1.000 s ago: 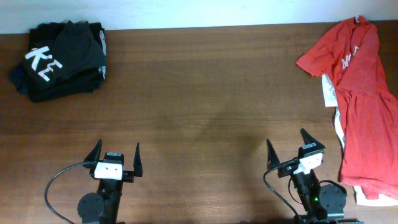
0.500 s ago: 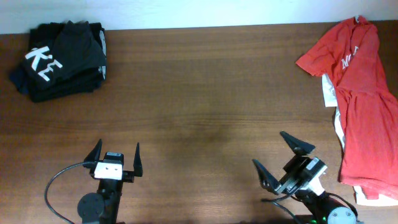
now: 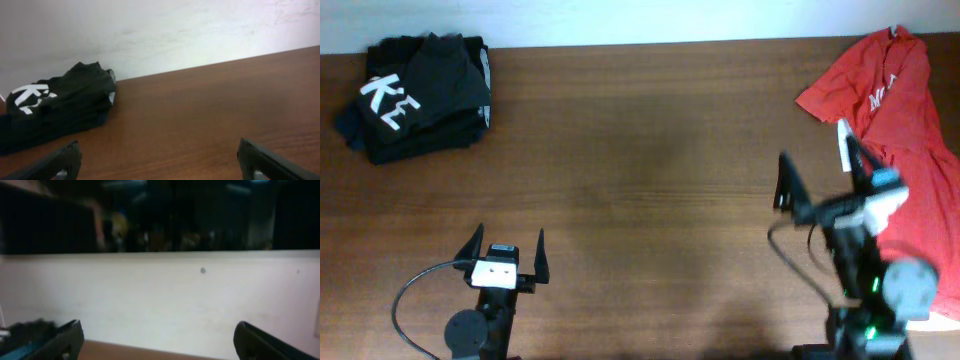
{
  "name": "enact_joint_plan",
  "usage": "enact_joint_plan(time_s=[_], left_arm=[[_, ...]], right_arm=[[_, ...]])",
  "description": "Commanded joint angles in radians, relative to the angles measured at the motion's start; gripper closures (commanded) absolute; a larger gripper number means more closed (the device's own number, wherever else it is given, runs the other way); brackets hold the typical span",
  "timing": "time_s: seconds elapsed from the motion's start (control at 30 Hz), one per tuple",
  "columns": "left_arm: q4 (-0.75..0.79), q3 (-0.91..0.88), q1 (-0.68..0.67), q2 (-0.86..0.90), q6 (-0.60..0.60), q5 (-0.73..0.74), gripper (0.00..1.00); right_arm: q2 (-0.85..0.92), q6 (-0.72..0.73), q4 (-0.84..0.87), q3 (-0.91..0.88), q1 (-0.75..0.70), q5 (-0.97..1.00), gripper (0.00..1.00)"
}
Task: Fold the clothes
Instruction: 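Reach the right gripper to the red T-shirt pile and grasp it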
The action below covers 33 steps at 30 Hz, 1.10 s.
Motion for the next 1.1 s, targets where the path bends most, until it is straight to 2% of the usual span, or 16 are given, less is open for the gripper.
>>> enact_joint_plan(time_s=[0.0,0.13,0.2,0.3,0.43,0.6,0.9,1.07], left_arm=[[-0.005,-0.003,-0.005,-0.005,-0.009,0.003,0.01],[-0.005,-0.003,-0.005,-0.005,-0.009,0.003,0.01],[-0.005,-0.003,-0.005,-0.005,-0.009,0.003,0.01],[-0.005,-0.003,-0.005,-0.005,-0.009,0.003,0.01],[-0.005,-0.003,-0.005,-0.005,-0.009,0.003,0.01],[-0.005,-0.003,-0.005,-0.004,-0.009,0.003,0.01],[-0.005,-0.003,-0.005,-0.005,-0.009,0.003,0.01],[-0.005,-0.003,-0.005,-0.004,-0.009,0.003,0.01]], right_arm=[[0.258,-0.045,-0.105,0.280,0.004,0.068,0.01],[0.520,-0.158,-0.372,0.590,0.003,0.174,0.01],[0.725,-0.258,-0.627,0.847,0.003,0.361,0.01],[0.926,-0.286,-0.819,1.070,-0.027,0.571,0.01],[1.145,-0.286,-1.031,1.284,-0.145,0.567,0.01],[1.315,-0.286,-1.112,1.336,-0.257,0.536,0.01],[1.561,-0.275,-1.135,1.336,-0.343,0.462,0.01],[1.621,-0.275,-1.096,1.336,-0.382,0.410,0.01]])
